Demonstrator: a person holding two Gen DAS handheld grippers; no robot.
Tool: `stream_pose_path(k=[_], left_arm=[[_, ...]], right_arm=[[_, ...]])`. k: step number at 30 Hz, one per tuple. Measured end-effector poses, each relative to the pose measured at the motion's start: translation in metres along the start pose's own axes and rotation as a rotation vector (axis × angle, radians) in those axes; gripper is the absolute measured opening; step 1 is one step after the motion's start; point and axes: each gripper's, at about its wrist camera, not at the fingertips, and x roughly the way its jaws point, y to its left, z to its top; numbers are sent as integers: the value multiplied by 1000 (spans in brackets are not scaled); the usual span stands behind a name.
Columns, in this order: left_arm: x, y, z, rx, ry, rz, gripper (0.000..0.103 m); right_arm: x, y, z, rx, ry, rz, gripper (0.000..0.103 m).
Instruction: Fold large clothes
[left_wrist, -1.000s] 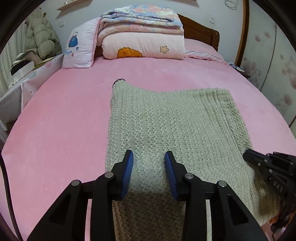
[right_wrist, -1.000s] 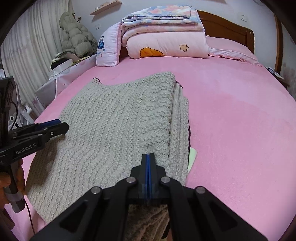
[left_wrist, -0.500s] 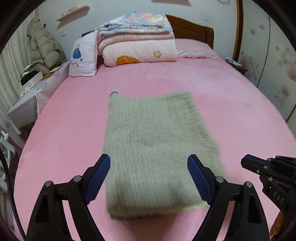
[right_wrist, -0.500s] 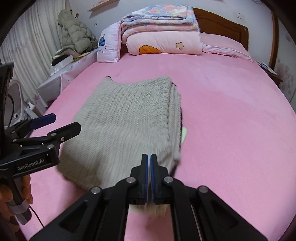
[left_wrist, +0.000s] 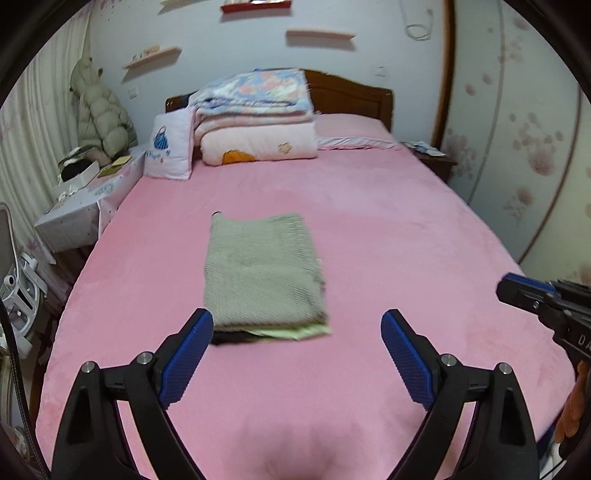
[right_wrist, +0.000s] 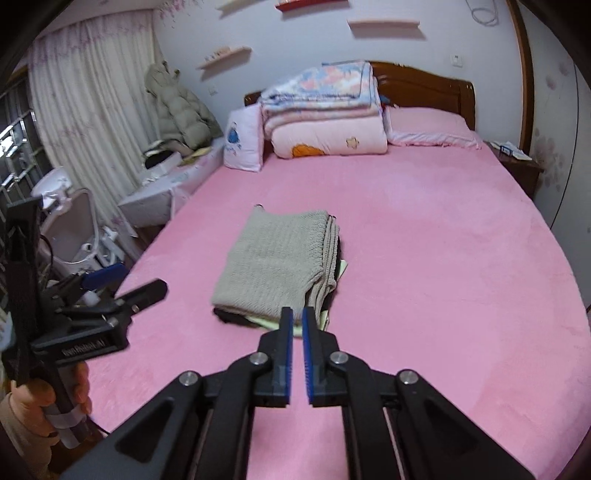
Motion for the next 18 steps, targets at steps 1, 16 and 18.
stream_pose_path(k=[1,16,18], left_arm=[[-16,-10,-5,6,-7,-16,92],[-118,-111,-141,-45,-76,-89,100],[-115,-119,-163,-74,-65,-82,100]], right_arm=[[-18,0,-5,-4,-7,8,13],[-139,-28,-143,-31,-69,-20,32],[-141,-34,-168,-29,-73,-51,32]])
